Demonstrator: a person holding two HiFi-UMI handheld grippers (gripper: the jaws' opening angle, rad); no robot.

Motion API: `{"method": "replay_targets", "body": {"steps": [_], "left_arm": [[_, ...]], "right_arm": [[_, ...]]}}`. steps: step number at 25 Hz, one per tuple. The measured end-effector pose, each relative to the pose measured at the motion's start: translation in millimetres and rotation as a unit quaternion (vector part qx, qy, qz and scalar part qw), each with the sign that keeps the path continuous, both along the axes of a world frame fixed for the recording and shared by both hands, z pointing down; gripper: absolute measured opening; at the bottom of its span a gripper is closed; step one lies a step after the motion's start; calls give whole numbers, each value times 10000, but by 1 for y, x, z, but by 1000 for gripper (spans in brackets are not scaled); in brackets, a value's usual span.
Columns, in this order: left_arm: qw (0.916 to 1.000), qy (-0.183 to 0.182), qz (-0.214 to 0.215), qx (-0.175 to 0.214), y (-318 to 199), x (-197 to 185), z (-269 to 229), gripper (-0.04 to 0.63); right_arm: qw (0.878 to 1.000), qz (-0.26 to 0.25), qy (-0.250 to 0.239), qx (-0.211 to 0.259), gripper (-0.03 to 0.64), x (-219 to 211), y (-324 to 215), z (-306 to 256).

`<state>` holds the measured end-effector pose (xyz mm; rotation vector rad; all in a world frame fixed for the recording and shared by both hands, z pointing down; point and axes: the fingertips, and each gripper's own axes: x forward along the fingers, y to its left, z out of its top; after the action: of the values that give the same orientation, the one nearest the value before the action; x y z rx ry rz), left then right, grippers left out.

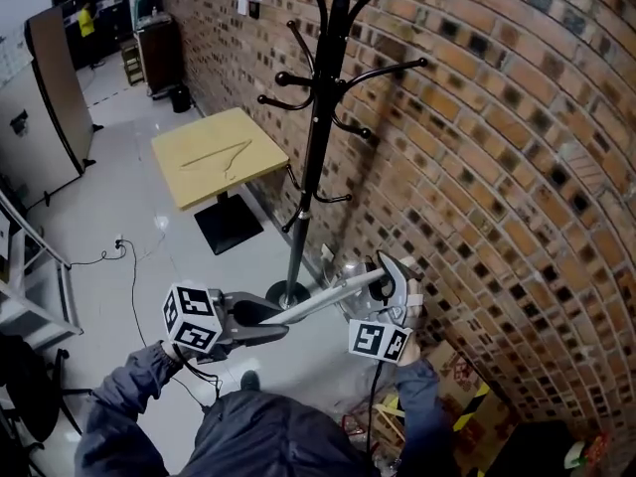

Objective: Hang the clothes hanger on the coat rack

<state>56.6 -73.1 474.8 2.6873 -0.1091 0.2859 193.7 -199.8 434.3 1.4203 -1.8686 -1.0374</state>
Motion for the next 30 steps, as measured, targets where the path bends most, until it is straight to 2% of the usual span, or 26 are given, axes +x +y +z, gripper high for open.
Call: {"method": "replay_targets", "body": {"steps": [5, 7, 12, 15, 18, 21, 23, 26, 28, 30], "left_arm": [[9985, 335, 329, -266, -28, -28, -19, 117], [9982, 427, 381, -165, -41, -34, -25, 118], [9951, 390, 208, 883, -72, -43, -45, 118], [9890, 819, 93, 1229, -89, -52, -82, 118], [9794, 1296, -124, 1546, -106, -76, -121, 118], [9696, 1533, -524, 1833, -125, -103, -138, 120], [9708, 1533, -806, 1663, -134, -115, -124, 115], [9783, 1551, -982, 958, -135, -118, -82, 97], [9813, 1518, -1021, 601, -122, -113, -57, 77], [9818, 1527, -1022, 491, -112, -105, -52, 77]], "right_arm": [[9960, 114, 876, 160, 89, -23, -16, -20], [9940, 203, 1062, 137, 87, -27, -24, -29], [9893, 579, 1336, -37, 87, -24, -40, -51], [9871, 820, 1373, -116, 87, -9, -48, -74], [9854, 983, 1377, -166, 87, 9, -55, -101], [9891, 920, 1084, -373, 87, 30, -65, -122], [9938, 656, 610, -656, 87, 38, -71, -132], [9945, 105, -51, -1043, 87, 38, -88, -155], [9920, -207, -183, -1231, 87, 35, -103, -178], [9888, -493, -159, -1400, 87, 30, -121, -202]]}}
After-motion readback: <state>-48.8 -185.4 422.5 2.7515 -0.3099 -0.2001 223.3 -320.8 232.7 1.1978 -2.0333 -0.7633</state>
